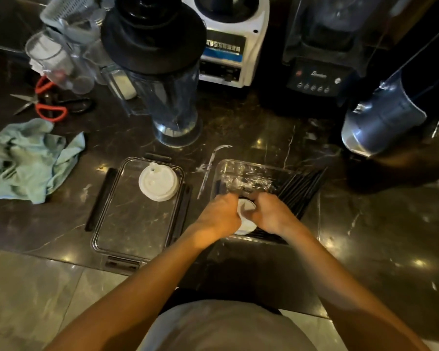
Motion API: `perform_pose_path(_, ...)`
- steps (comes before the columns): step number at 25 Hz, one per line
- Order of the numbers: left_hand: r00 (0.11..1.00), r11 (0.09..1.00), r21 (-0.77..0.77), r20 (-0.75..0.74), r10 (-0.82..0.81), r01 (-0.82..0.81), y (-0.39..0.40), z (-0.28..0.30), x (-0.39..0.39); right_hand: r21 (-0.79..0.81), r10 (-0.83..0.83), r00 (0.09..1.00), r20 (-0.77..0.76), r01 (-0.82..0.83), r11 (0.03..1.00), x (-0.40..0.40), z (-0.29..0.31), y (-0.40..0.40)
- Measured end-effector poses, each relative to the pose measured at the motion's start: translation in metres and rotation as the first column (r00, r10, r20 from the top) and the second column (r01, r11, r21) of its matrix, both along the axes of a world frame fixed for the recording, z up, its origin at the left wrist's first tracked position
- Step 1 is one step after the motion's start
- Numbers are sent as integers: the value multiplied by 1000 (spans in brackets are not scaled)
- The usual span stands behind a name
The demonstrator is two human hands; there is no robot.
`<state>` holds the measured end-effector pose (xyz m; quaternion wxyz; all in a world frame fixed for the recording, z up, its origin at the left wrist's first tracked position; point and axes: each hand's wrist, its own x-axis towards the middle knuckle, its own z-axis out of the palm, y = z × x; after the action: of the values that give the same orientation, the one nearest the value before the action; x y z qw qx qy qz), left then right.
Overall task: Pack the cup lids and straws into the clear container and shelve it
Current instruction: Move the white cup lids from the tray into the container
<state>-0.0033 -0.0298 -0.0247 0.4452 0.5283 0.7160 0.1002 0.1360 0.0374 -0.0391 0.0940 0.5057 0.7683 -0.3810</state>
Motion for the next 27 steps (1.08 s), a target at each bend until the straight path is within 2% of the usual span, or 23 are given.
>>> perform_pose_path(3,999,1000,-12,-37,13,-13,-6,-4,4,-49,-67,998,10,67,997,2,1,1)
perform_pose_path(6,997,997,29,10,78,-78,-7,-1,5,-207,-264,959,-106,238,949,12,10,8)
perform_pose_path(9,977,979,77,115,181,-190,-11,-4,3,-362,-431,874,-223,337,869,28,27,18)
perform_pose_path(12,927,939,128,248,280,-318,-13,-2,1,-427,-484,811,-330,329,842,40,42,23)
perform_pose_path(15,839,853,179,360,408,-491,-13,12,1,-468,-534,729,-428,326,821,41,50,25)
perform_pose_path(19,551,666,38,598,583,-745,-14,23,-13,-486,-526,681,-510,276,829,22,55,27)
perform_pose_path(21,464,604,13,653,598,-797,-19,27,-27,-470,-499,691,-523,254,845,2,59,26)
perform_pose_path(24,430,550,37,667,608,-834,-28,29,-49,-450,-467,714,-522,235,862,-33,62,25)
perform_pose_path(27,432,495,64,591,681,-867,-39,19,-79,-415,-417,760,-498,213,884,-75,56,21)
